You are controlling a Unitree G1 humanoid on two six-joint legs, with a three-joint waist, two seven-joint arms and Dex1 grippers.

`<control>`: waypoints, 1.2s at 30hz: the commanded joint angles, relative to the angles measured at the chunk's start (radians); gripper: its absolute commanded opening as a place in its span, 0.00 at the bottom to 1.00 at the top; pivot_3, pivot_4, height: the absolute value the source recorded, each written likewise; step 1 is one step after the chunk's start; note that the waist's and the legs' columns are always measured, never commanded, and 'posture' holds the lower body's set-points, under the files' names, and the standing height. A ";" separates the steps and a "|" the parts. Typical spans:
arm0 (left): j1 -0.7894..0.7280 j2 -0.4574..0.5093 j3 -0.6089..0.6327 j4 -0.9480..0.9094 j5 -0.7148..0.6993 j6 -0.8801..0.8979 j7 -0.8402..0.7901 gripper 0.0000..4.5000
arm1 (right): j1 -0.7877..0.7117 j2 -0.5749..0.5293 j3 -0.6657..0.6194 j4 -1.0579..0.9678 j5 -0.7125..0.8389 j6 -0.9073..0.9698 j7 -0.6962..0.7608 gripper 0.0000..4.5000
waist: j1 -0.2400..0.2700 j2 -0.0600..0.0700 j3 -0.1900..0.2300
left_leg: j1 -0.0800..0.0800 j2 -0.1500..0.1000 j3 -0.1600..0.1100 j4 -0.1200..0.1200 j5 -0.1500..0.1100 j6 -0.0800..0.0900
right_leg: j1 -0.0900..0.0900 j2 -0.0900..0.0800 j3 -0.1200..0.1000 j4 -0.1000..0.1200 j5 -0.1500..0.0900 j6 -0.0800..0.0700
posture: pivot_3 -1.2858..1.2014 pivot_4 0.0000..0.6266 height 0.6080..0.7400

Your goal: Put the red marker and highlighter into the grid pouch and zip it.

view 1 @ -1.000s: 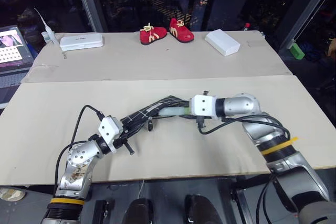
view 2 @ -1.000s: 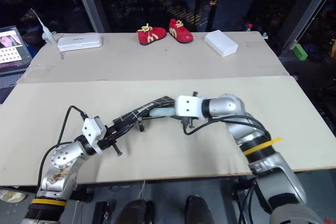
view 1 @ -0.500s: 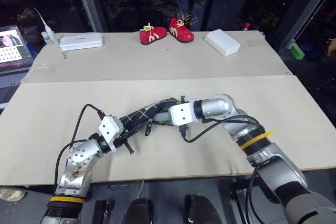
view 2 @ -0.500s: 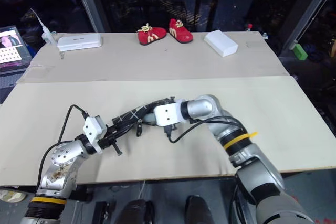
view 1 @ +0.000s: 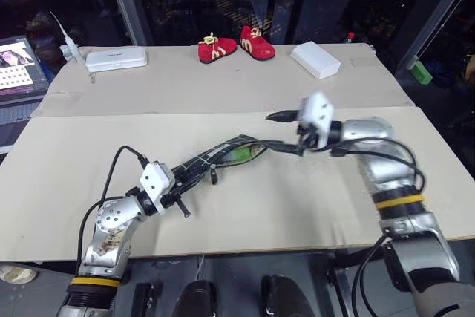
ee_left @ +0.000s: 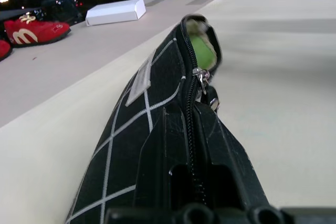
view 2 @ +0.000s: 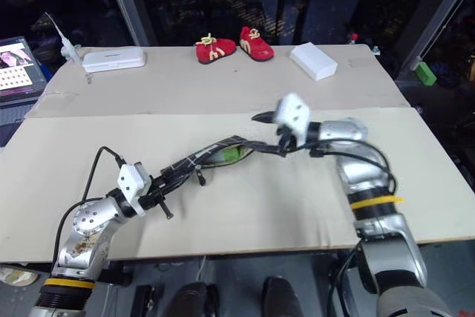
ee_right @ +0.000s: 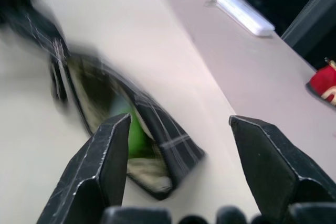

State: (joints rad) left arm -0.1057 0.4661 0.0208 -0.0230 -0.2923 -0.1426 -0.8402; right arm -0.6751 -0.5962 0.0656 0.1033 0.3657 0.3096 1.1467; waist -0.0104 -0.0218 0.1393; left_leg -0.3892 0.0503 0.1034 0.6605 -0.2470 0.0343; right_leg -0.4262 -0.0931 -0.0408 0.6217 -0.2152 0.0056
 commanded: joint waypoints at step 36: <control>-0.033 -0.020 0.014 0.010 -0.010 -0.011 0.012 0.00 | -0.004 0.497 0.175 0.007 0.001 0.493 -0.530 0.28 | -0.007 0.000 0.000 | -0.005 -0.001 -0.003 0.000 0.001 -0.001 | -0.005 0.002 -0.001 0.003 0.000 0.000 | 0.52 0.24 1.00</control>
State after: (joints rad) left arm -0.1350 0.4480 0.0269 0.0059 -0.2984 -0.1322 -0.8335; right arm -0.6512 -0.1045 0.2626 0.1246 0.3682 0.8326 0.6147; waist -0.0172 -0.0218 0.1392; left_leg -0.3943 0.0492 0.1006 0.6609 -0.2464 0.0334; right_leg -0.4316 -0.0911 -0.0415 0.6244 -0.2156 0.0059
